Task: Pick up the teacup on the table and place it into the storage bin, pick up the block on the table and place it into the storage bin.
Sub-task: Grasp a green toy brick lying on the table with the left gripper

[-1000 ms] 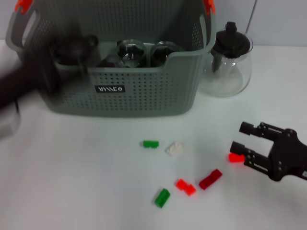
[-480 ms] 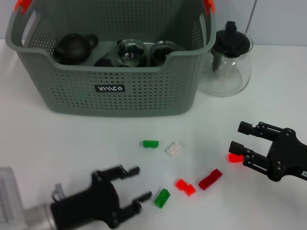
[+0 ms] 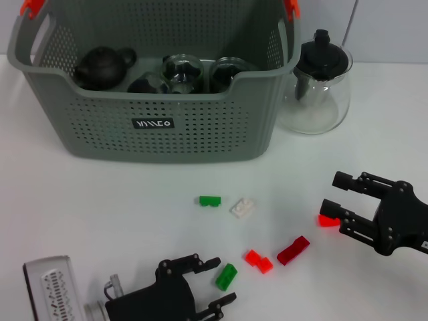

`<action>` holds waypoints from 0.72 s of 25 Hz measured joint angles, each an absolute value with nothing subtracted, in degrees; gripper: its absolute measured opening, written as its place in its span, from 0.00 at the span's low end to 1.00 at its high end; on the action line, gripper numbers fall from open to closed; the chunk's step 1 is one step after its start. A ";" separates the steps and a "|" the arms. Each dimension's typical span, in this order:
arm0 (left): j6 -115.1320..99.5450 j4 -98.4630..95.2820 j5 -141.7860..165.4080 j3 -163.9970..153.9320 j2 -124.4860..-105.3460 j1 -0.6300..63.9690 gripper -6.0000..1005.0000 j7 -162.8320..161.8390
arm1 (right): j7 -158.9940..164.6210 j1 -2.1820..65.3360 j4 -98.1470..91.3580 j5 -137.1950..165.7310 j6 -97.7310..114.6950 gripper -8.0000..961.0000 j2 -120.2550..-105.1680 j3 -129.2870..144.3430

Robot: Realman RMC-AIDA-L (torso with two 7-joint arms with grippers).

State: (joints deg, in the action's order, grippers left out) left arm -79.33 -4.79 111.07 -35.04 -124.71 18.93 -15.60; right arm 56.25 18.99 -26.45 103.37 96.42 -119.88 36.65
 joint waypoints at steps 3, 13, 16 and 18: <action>-77.60 -3.60 110.75 -34.84 -124.75 19.54 0.54 -15.16 | 56.25 18.90 -26.45 103.36 96.42 0.62 -119.82 36.65; -75.44 -2.14 105.12 -34.00 -124.57 19.79 0.53 -12.67 | 56.25 18.81 -26.45 103.36 96.40 0.62 -119.75 36.65; -76.78 -2.43 105.50 -34.18 -124.47 19.44 0.52 -12.65 | 56.25 18.81 -26.45 103.35 96.41 0.62 -119.69 36.65; -77.04 -2.23 106.07 -34.84 -124.53 19.43 0.52 -12.64 | 56.25 18.80 -26.45 103.36 96.40 0.62 -119.69 36.65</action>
State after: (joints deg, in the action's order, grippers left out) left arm -77.04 -2.23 106.07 -34.84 -124.53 19.43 -12.64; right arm 56.25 18.80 -26.45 103.36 96.40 -119.69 36.65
